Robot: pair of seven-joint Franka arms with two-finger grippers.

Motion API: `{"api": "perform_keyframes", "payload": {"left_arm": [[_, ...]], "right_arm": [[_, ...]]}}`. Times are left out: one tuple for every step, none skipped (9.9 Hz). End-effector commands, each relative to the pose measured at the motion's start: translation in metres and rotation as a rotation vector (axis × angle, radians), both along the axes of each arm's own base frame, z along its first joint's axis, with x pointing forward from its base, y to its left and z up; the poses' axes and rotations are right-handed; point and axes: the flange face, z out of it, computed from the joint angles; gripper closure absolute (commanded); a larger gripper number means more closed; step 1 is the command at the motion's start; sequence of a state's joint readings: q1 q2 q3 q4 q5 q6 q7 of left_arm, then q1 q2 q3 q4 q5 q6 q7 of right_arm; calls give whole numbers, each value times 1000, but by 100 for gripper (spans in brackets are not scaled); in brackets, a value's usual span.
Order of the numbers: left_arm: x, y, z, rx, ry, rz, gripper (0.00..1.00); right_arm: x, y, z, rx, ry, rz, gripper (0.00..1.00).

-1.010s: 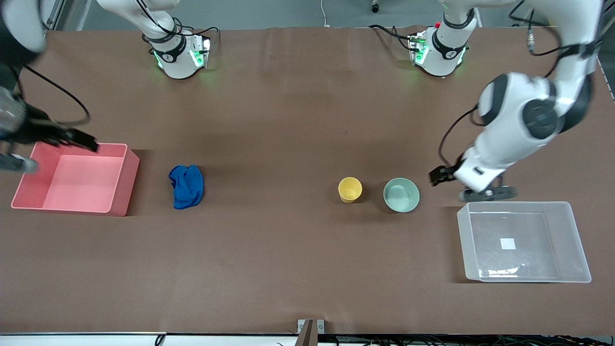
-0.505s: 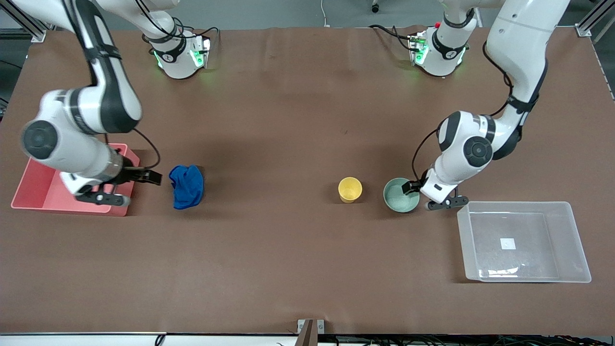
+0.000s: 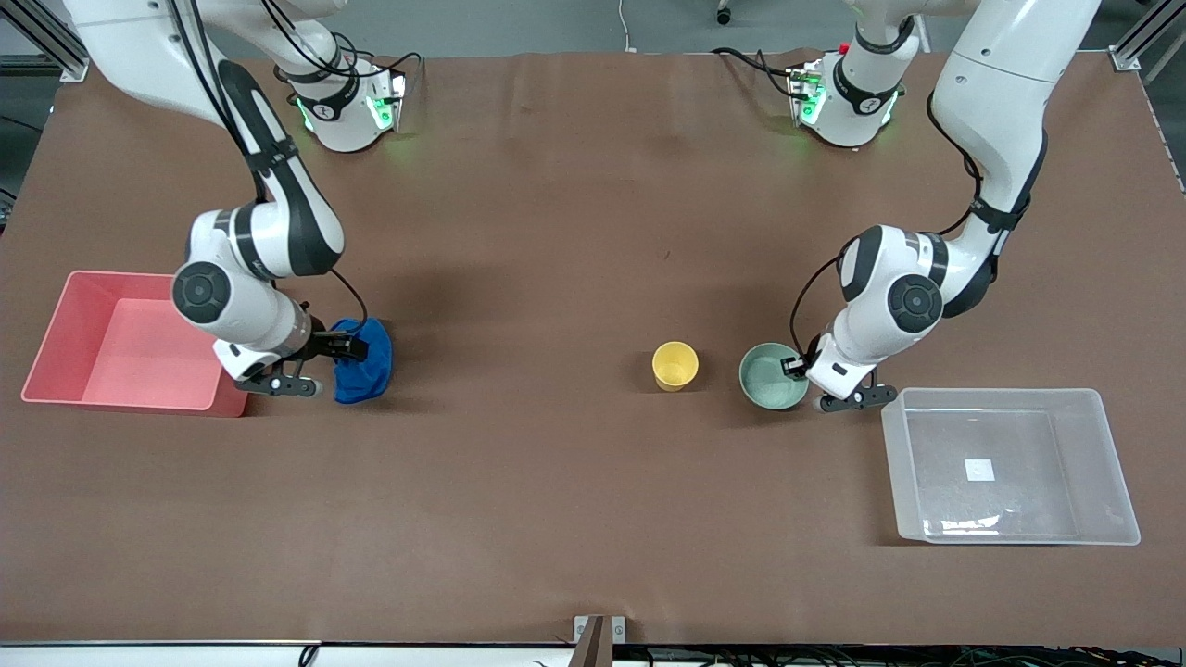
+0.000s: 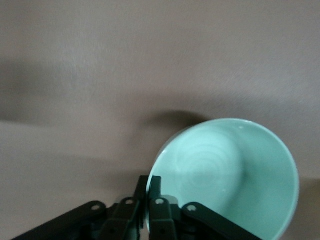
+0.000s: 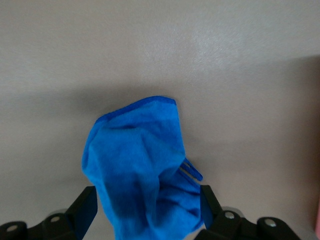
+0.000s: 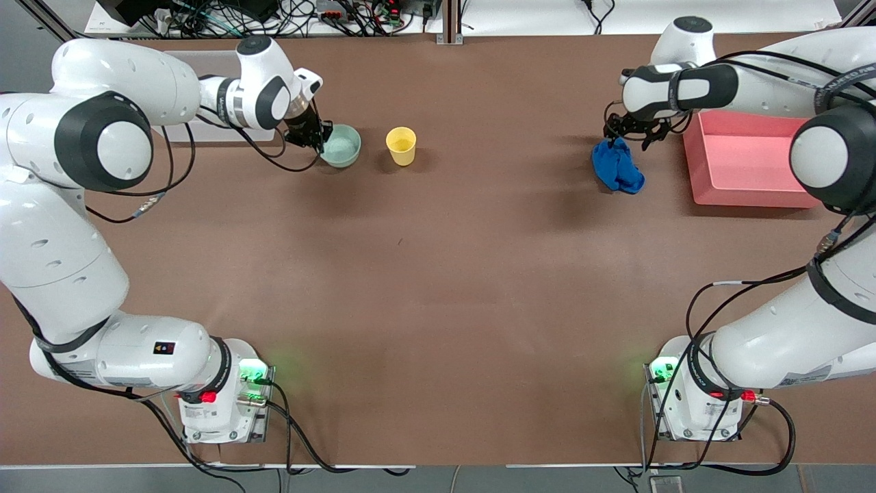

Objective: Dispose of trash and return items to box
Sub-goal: 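Grasp the blue cloth with the right gripper while the left gripper grasps the bowl, then carry the cloth into the pink bin while the left gripper carries the bowl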

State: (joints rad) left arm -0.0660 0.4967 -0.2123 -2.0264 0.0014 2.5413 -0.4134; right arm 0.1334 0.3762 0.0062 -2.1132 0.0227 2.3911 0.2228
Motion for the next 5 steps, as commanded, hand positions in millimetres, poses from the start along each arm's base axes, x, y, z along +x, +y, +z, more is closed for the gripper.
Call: {"api": "perform_keyframes", "payload": {"left_arm": [[16,3,27,13,13,6,100],[26,5,65,23,18,3,100],[41,18,112,34,24,16,100],[57,42,143,38,30,48,100],[70,84,152,61,11,28,100]], "right_arm": [[-9,3,-13,5,-24,-11,57],[-9,0,-13,5,-18,-15,83],[-8,-1,-13,3,-13,-33,98],[-8,-2,-11,-3,8,-62,99],[-3,-1,1,-6,39,-66,99]]}}
